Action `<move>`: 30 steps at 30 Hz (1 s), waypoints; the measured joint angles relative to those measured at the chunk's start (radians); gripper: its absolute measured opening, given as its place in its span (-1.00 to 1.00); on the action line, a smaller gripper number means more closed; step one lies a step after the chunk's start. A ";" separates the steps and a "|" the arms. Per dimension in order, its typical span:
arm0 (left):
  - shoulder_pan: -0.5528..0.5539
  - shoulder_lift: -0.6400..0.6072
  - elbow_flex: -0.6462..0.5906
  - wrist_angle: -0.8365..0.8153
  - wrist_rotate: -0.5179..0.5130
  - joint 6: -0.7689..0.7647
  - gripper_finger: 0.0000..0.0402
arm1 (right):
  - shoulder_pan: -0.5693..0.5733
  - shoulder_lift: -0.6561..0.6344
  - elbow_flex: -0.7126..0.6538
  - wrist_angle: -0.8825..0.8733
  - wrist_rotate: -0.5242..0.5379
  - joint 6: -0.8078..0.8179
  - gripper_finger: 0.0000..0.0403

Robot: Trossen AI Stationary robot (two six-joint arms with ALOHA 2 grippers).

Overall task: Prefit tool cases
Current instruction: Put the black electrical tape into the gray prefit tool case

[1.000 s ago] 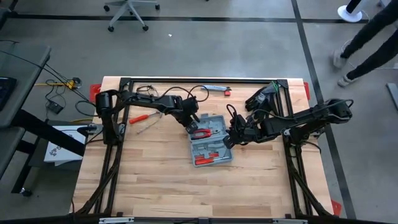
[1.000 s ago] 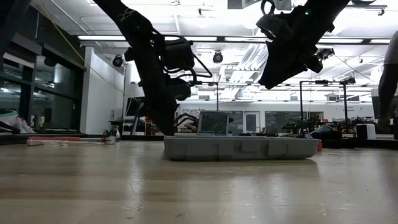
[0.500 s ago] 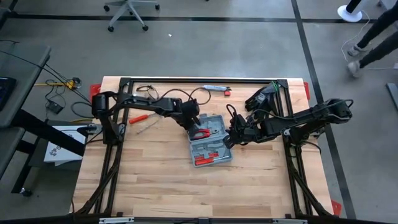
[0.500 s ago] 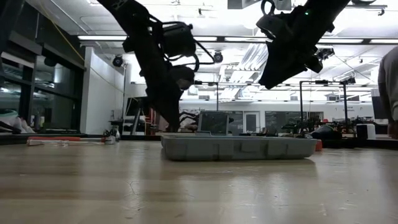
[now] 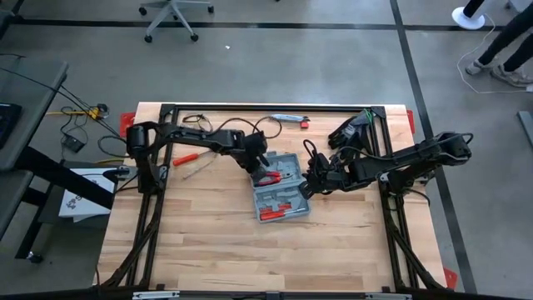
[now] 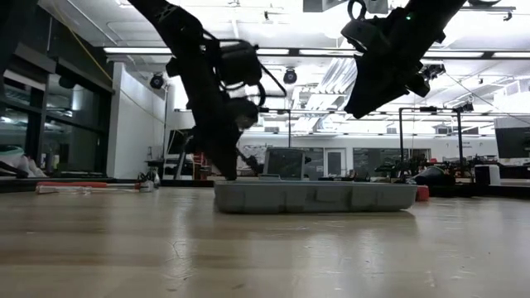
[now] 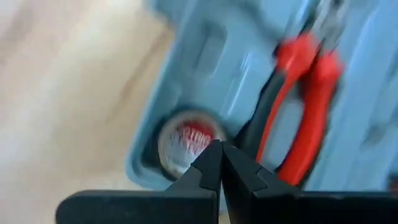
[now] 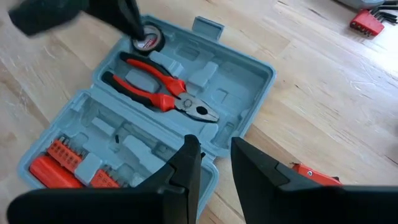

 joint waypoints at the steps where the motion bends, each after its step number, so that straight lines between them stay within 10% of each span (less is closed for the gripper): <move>1: 0.000 -0.012 0.008 0.007 -0.013 -0.002 -1.00 | 0.000 0.000 0.000 0.000 0.000 0.000 -0.59; 18: 0.044 0.073 0.025 0.005 -0.007 0.045 -1.00 | 0.000 0.000 0.000 -0.012 -0.002 -0.003 -0.59; 30: 0.020 -0.125 0.020 -0.085 -0.059 0.042 -1.00 | 0.000 0.000 0.000 -0.021 -0.008 -0.003 -0.59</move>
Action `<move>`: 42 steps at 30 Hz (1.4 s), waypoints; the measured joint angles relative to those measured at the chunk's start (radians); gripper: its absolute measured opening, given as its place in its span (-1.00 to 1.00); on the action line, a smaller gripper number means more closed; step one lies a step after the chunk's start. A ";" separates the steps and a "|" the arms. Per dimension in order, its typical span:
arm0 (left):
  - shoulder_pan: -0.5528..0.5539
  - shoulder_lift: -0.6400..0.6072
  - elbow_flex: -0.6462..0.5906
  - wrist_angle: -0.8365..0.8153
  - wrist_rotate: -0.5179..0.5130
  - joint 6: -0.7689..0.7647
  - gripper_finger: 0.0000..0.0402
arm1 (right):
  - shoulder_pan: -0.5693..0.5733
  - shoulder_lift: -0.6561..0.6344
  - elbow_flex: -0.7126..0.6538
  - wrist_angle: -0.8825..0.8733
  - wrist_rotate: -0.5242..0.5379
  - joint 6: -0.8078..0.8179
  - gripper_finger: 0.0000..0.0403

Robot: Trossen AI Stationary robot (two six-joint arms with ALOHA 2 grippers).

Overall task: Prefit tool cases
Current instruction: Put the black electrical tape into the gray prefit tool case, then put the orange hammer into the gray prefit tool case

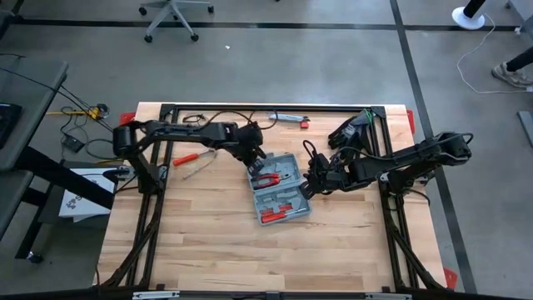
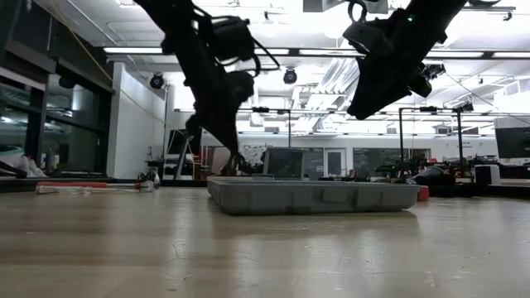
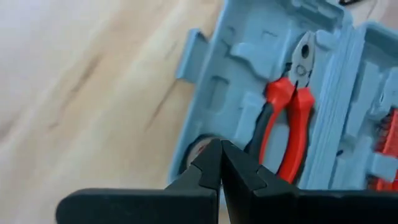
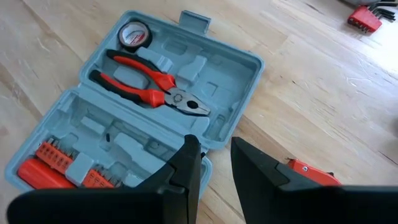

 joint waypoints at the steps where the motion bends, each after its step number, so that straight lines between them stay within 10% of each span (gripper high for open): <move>1: -0.003 -0.019 0.000 -0.024 -0.020 0.007 -1.00 | 0.000 0.000 0.000 -0.001 0.000 0.000 -0.59; 16: 0.147 -0.218 -0.178 -0.180 -0.116 0.126 -0.89 | 0.001 0.000 0.000 -0.001 -0.001 0.000 -0.59; 33: 0.375 -0.331 -0.439 -0.229 -0.142 0.144 0.09 | 0.000 0.000 0.000 -0.008 0.007 -0.038 -0.59; 42: 0.441 -0.310 -0.441 -0.227 -0.128 0.196 0.21 | 0.000 0.000 0.000 -0.010 0.008 -0.038 -0.59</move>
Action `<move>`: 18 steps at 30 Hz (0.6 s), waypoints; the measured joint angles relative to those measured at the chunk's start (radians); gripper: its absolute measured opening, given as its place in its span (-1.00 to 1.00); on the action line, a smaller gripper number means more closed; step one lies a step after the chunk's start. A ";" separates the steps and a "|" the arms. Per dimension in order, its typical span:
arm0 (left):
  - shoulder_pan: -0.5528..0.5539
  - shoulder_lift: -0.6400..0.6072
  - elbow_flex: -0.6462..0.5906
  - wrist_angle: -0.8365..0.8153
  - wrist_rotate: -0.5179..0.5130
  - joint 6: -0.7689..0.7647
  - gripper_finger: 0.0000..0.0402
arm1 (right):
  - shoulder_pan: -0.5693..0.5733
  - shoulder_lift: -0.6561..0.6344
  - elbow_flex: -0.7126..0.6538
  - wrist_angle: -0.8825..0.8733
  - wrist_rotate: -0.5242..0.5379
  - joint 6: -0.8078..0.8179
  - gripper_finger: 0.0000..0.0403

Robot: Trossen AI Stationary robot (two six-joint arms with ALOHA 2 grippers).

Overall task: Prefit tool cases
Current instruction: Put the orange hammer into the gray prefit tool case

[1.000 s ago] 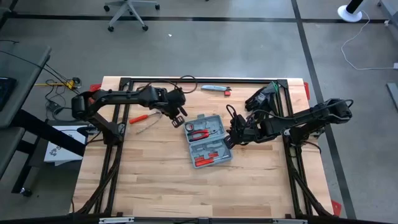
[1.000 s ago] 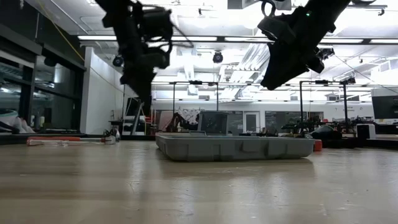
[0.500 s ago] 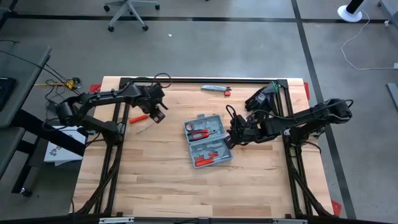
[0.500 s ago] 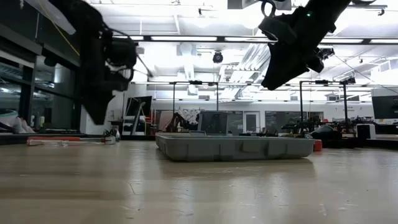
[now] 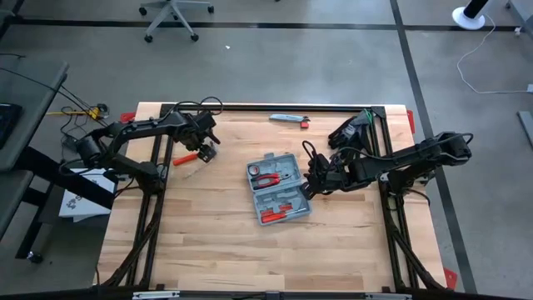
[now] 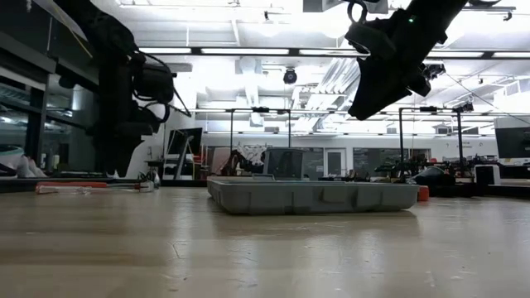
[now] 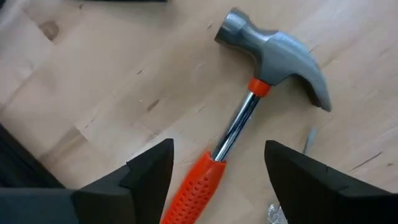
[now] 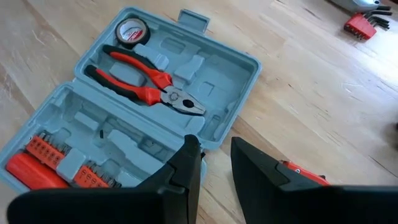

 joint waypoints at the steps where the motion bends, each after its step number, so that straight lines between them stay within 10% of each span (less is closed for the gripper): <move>1: 0.005 0.011 0.000 0.001 0.009 0.011 0.21 | 0.000 0.000 0.000 0.000 0.001 0.000 -0.59; 12: 0.012 0.193 0.006 0.075 0.065 0.063 0.13 | 0.000 0.000 0.000 0.000 0.001 0.002 -0.59; 18: 0.006 0.220 0.011 0.077 0.101 0.033 -0.61 | 0.000 0.000 0.000 -0.001 0.000 0.004 -0.59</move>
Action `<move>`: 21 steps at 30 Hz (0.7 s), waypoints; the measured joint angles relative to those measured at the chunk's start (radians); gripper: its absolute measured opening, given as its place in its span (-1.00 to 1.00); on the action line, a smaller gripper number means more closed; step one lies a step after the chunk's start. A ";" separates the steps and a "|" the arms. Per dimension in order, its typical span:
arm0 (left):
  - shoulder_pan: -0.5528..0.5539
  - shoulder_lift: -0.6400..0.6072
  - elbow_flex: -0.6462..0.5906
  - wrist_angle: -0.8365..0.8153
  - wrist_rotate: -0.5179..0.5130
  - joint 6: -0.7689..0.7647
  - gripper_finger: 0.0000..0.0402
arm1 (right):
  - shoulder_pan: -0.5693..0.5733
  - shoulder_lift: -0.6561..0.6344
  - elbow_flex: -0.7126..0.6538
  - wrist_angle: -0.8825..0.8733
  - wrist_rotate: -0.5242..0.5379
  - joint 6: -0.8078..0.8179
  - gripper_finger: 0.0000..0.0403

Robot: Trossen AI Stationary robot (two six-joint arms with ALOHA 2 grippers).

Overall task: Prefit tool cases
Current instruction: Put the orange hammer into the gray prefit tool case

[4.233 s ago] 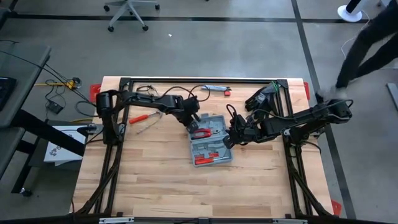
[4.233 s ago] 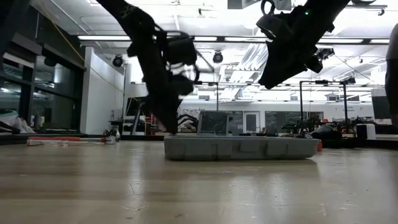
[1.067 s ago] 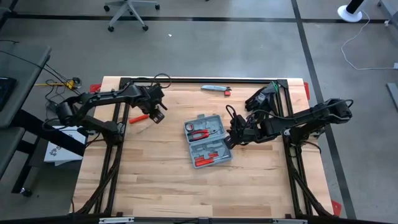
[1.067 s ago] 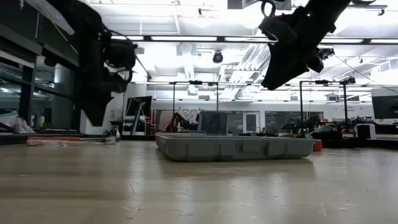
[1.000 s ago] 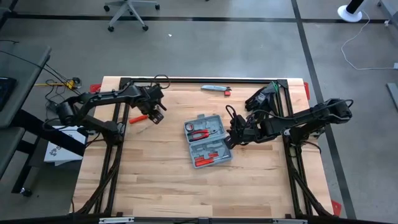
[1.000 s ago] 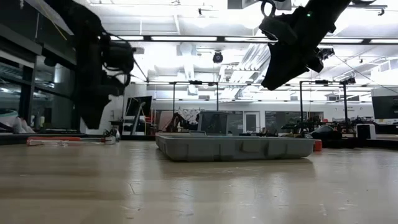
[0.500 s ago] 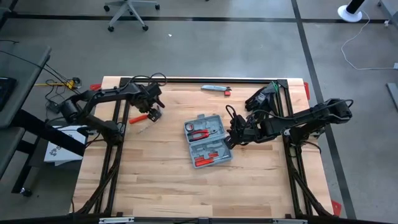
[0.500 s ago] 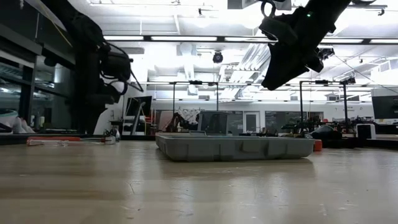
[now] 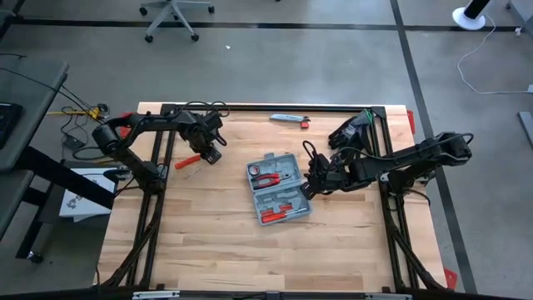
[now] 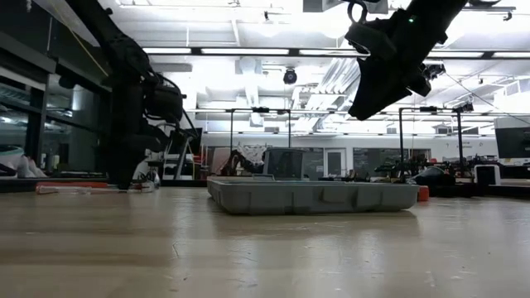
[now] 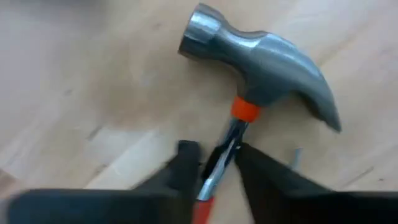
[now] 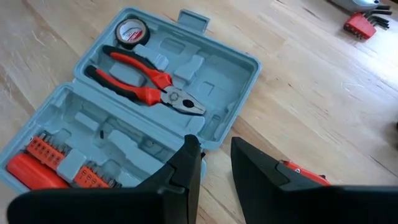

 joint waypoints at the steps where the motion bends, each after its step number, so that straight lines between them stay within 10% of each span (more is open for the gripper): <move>1: -0.001 -0.005 -0.001 0.001 0.003 0.004 -0.77 | 0.000 0.000 0.000 0.000 0.000 0.003 -0.59; 21: -0.040 -0.210 -0.013 -0.001 -0.035 -0.075 -0.93 | 0.001 -0.036 0.001 0.004 -0.081 0.048 -0.59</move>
